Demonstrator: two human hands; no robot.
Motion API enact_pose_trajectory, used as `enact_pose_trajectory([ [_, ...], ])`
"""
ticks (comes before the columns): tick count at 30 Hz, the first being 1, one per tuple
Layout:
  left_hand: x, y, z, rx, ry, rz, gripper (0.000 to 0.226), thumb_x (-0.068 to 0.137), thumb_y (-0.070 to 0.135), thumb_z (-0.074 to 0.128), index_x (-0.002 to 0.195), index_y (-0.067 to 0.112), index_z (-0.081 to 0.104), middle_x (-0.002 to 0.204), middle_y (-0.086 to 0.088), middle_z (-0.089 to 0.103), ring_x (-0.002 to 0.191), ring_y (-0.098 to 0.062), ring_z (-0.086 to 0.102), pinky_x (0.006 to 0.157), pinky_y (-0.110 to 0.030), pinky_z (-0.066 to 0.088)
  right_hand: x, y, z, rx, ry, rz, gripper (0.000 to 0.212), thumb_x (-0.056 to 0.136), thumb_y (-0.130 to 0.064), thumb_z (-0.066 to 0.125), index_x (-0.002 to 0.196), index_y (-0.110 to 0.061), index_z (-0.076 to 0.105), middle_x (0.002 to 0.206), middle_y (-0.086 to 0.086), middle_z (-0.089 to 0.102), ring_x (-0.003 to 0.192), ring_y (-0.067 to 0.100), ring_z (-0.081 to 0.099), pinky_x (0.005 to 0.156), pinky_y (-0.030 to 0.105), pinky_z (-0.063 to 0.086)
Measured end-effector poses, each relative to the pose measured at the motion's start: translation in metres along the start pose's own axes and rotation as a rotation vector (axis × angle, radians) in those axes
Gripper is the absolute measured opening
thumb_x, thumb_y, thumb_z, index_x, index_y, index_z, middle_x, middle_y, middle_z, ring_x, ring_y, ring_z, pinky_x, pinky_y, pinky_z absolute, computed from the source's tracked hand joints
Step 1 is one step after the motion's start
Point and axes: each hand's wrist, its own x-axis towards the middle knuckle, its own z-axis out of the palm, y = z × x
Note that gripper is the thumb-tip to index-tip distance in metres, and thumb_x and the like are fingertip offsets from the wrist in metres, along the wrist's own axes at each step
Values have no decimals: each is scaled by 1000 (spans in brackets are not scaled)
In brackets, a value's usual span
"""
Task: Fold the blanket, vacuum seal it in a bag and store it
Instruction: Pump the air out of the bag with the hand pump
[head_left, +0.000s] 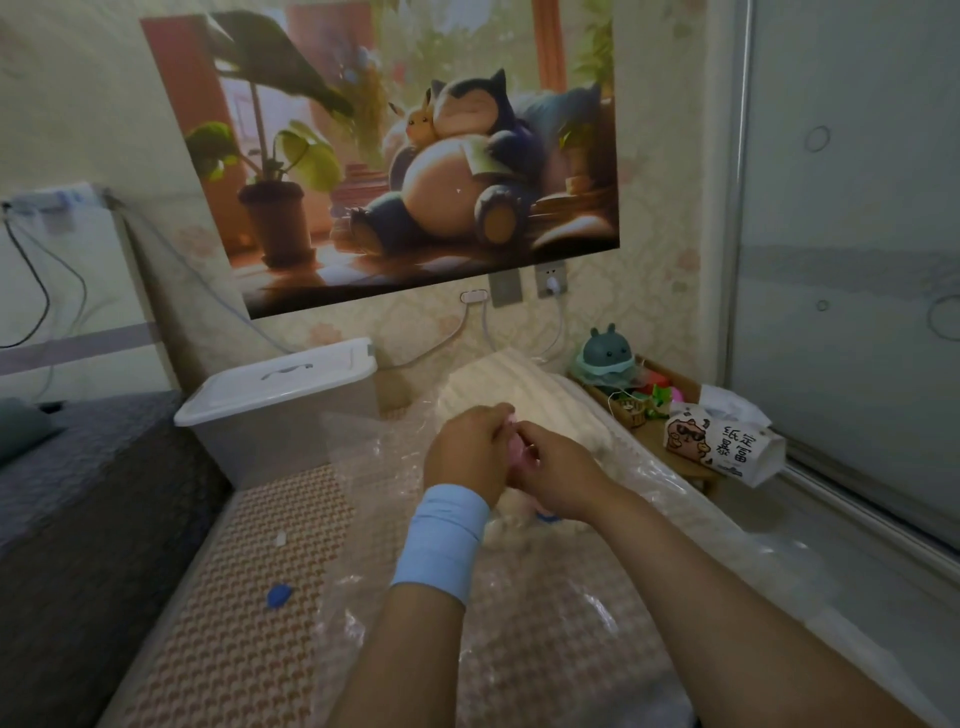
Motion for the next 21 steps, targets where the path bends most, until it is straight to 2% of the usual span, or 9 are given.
enact_pose_trajectory([
  [3,3,20,-36,41,376,193,26,98,23,49,117,17,66,102,-8,68,92,-28,63,80,-33,49,2,9,-5,58,18,29,37,75,-46,77,107,-40,59,98,-15,69,90,4,62,82,31,51],
  [5,3,27,-59,39,632,319,25,98,22,51,114,14,68,99,-6,70,90,-25,63,80,-30,47,3,13,-7,70,23,20,39,73,-44,79,107,-40,59,99,-15,68,91,3,62,86,32,52],
  [6,2,29,-65,33,692,351,25,97,22,52,114,13,69,100,-5,70,90,-22,62,81,-29,45,3,14,-8,75,26,13,39,73,-44,79,106,-40,60,99,-15,68,91,2,62,87,33,52],
  [9,3,22,-48,-11,668,352,25,97,21,52,114,12,69,100,-5,70,90,-20,61,82,-29,48,4,15,-7,82,10,9,40,72,-44,80,106,-40,60,99,-15,68,92,4,63,88,35,53],
  [10,2,15,-33,-36,559,297,27,97,21,51,116,13,68,101,-7,69,91,-22,62,84,-32,49,3,13,-7,74,-3,12,40,73,-44,81,107,-40,60,99,-15,69,92,5,63,87,35,53],
  [12,-1,3,-3,-66,209,119,30,97,20,49,123,18,64,110,-10,68,99,-28,62,89,-37,49,1,9,-6,52,-23,8,37,76,-45,78,108,-37,59,97,-14,69,90,6,64,81,33,53],
  [14,-4,-5,15,-37,-24,-12,33,97,22,50,127,22,61,119,-9,65,107,-27,60,93,-33,46,-3,4,-4,38,-31,-4,29,81,-44,72,104,-35,58,92,-13,68,87,6,64,75,29,50],
  [16,-3,2,7,2,27,0,31,97,24,49,125,22,63,117,-7,66,105,-26,61,90,-33,47,-5,2,-3,46,-15,1,29,82,-43,72,107,-35,59,94,-13,69,88,5,63,75,28,50],
  [21,-2,34,-65,-3,616,249,23,97,19,51,111,14,69,96,-3,70,88,-20,62,81,-30,48,0,12,-8,94,15,10,39,73,-42,80,106,-38,59,98,-14,68,91,4,63,83,30,52],
])
